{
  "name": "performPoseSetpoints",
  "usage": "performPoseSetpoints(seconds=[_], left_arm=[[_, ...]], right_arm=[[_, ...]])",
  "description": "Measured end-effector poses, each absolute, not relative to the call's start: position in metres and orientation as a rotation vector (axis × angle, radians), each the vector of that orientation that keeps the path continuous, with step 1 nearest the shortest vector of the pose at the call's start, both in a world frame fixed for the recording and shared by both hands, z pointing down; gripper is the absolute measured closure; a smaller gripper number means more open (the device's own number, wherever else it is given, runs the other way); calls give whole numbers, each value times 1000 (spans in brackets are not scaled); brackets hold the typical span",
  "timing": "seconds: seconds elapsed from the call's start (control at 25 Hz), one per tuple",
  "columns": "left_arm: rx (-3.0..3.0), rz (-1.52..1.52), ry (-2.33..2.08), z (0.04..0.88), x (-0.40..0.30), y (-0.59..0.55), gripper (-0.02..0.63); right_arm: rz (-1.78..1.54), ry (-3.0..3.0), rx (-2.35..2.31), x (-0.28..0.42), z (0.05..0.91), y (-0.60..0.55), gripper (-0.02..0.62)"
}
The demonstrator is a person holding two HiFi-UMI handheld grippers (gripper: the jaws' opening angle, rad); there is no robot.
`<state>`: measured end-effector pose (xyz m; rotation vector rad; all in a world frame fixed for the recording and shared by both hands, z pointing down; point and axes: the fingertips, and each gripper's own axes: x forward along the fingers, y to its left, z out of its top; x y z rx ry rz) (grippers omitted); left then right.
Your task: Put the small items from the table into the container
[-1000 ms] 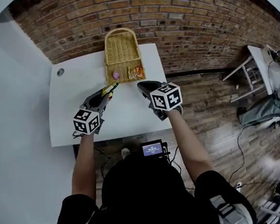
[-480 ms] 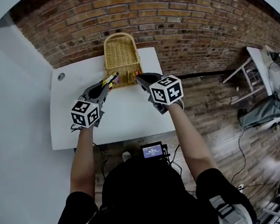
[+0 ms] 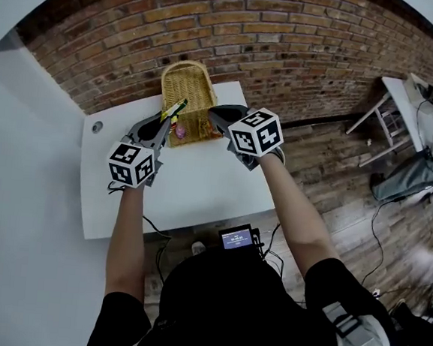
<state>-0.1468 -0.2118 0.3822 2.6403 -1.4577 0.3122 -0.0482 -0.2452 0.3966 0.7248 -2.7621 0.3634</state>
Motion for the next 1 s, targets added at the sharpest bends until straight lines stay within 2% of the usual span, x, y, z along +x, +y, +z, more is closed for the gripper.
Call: performPoseSetpoints(seconds=[0.48, 1.0], left_arm=[[2677, 347, -1427, 371, -131, -258, 577], [2639, 411, -1399, 396, -124, -307, 577]], right_arm=[[331, -2772, 742, -49, 384, -274, 583], [344, -2759, 760, -40, 391, -307, 583]])
